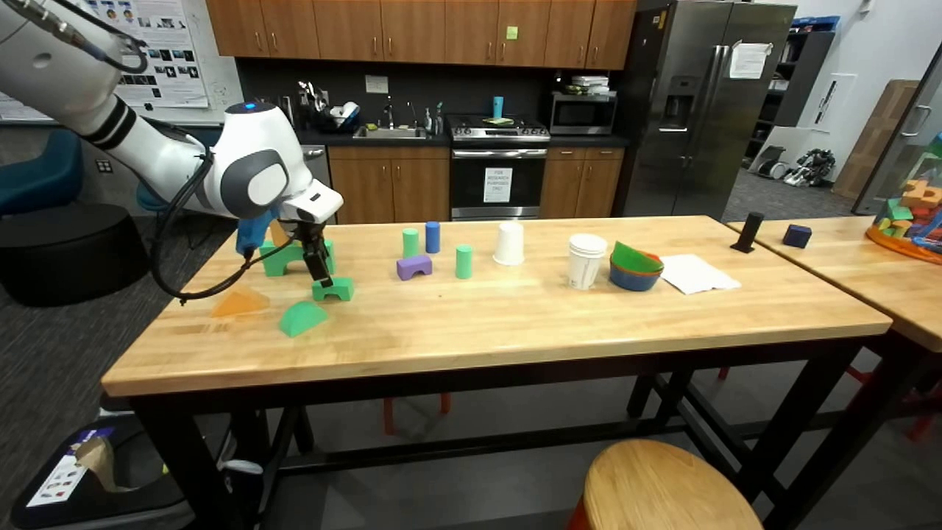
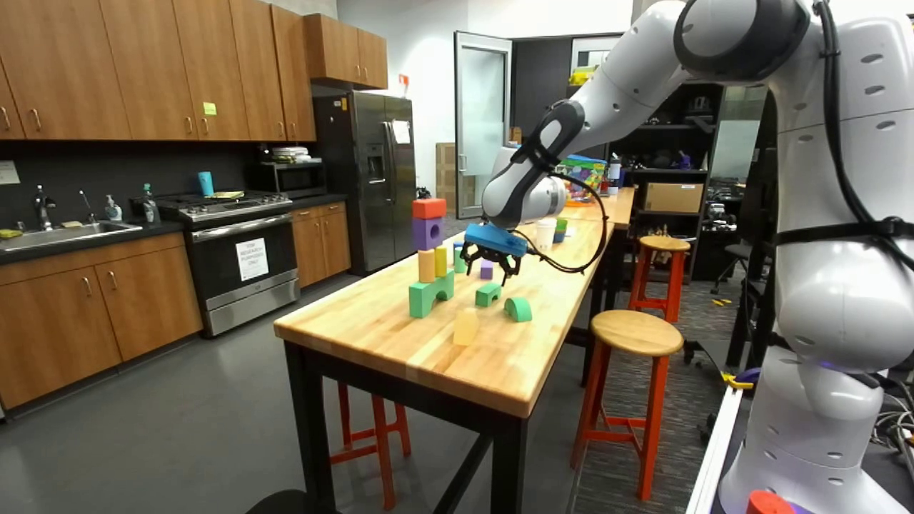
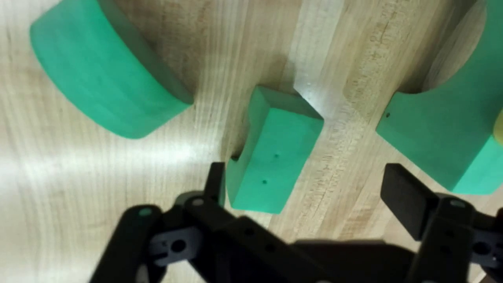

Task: Remove the green block from on top of the pile on the left and put it on the table

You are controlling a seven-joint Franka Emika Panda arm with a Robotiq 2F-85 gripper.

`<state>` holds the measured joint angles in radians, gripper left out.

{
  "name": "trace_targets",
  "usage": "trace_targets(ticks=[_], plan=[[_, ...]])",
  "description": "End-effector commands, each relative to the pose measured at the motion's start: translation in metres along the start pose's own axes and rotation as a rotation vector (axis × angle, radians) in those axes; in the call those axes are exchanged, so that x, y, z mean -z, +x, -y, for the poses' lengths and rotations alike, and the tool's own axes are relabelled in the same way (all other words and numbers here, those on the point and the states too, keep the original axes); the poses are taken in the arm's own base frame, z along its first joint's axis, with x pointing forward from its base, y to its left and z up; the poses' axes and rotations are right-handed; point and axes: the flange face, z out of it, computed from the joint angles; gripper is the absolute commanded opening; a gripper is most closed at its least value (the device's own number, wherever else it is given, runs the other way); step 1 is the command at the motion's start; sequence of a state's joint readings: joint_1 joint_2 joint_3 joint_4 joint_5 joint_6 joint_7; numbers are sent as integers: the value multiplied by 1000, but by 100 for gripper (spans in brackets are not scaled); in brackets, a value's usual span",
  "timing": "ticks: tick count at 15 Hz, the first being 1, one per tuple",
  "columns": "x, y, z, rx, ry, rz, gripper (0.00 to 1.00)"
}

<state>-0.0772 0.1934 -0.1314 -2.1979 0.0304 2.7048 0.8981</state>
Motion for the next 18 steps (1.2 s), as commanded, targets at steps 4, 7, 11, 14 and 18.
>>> trace_targets(ticks=[4, 7, 11, 14, 18], plan=[[37, -9, 14, 359, 20, 15, 100], [61, -18, 6, 529, 55, 19, 100], [89, -28, -14, 756, 98, -4, 100], [103, -25, -26, 846, 127, -37, 100], [100, -23, -21, 832, 111, -31, 100]])
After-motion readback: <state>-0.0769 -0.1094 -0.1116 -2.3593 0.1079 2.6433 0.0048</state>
